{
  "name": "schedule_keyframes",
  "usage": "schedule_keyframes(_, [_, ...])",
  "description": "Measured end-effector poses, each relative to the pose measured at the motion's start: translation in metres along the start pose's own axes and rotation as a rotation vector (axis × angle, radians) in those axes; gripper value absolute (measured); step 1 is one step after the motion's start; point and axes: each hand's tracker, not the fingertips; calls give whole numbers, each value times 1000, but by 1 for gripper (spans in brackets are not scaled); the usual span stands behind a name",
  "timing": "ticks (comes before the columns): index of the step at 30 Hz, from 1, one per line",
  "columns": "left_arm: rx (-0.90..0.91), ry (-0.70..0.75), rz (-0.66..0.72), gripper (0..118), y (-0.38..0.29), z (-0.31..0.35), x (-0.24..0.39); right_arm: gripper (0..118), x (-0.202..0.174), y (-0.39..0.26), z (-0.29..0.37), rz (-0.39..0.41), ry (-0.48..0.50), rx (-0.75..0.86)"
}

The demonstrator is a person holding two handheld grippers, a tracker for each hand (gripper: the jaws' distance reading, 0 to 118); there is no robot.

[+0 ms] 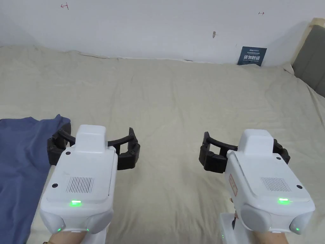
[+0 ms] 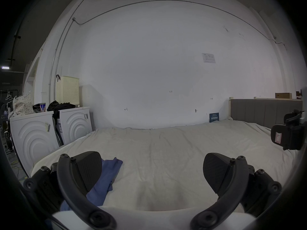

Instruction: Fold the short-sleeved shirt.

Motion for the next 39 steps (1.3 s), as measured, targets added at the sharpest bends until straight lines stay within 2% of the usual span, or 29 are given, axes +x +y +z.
schedule_keyframes(8, [4,-10,-6,118,3,3,2,118,0,1,1,2,-4,4])
schedule_keyframes(9, [2,-10,-16,118,4,3,3,118,0,1,0,14,-8,2])
schedule_keyframes(10, [-13,-10,-87,118,5,1,3,118,0,4,-2,92,-33,-20])
schedule_keyframes(11, [-16,10,-218,118,9,-4,3,118,-2,9,-6,223,-77,-25])
schedule_keyframes(12, [-1,54,-396,118,12,-9,6,118,-5,13,-11,389,-126,-4])
schedule_keyframes(14, [143,132,-942,118,10,-20,16,118,-19,16,-23,917,-224,129])
schedule_keyframes(16, [389,146,-1479,118,-3,-29,18,118,-26,8,-30,1466,-246,353])
schedule_keyframes(18, [599,66,-1825,118,-12,-32,14,118,-23,2,-37,1855,-191,551])
schedule_keyframes(19, [665,-18,-1908,118,-14,-30,12,118,-22,2,-39,1986,-148,584])
schedule_keyframes(20, [691,-109,-1931,118,-13,-26,13,118,-21,3,-38,2069,-75,591])
schedule_keyframes(21, [691,-154,-1908,118,-12,-23,15,118,-18,6,-37,2105,-15,577])
schedule_keyframes(22, [683,-162,-1838,118,-9,-19,14,118,-18,10,-36,2081,-16,556])
schedule_keyframes(23, [648,-143,-1721,118,-3,-18,15,118,-20,17,-34,1979,-33,524])
schedule_keyframes(24, [596,-120,-1587,118,4,-18,17,118,-22,26,-31,1820,-21,478])
schedule_keyframes(25, [470,-108,-1368,118,19,-18,18,118,-21,40,-27,1617,22,389])
schedule_keyframes(27, [259,-104,-906,118,49,-23,8,118,-16,70,-21,1077,118,183])
schedule_keyframes(28, [171,-89,-652,118,62,-26,0,118,-8,83,-21,779,158,122])
schedule_keyframes(29, [106,-96,-413,118,69,-29,-10,118,3,87,-21,518,162,88])
schedule_keyframes(31, [54,-72,-92,118,73,-31,-24,118,16,81,-22,180,140,66])
schedule_keyframes(32, [54,-75,10,118,67,-30,-28,118,18,71,-21,58,111,66])
schedule_keyframes(33, [58,-62,60,118,62,-28,-28,118,17,62,-17,-10,99,75])
schedule_keyframes(35, [58,-33,65,118,47,-24,-22,118,15,45,-16,-58,46,49])
schedule_keyframes(39, [32,-45,50,118,25,-14,-14,118,11,20,-11,-25,32,12])
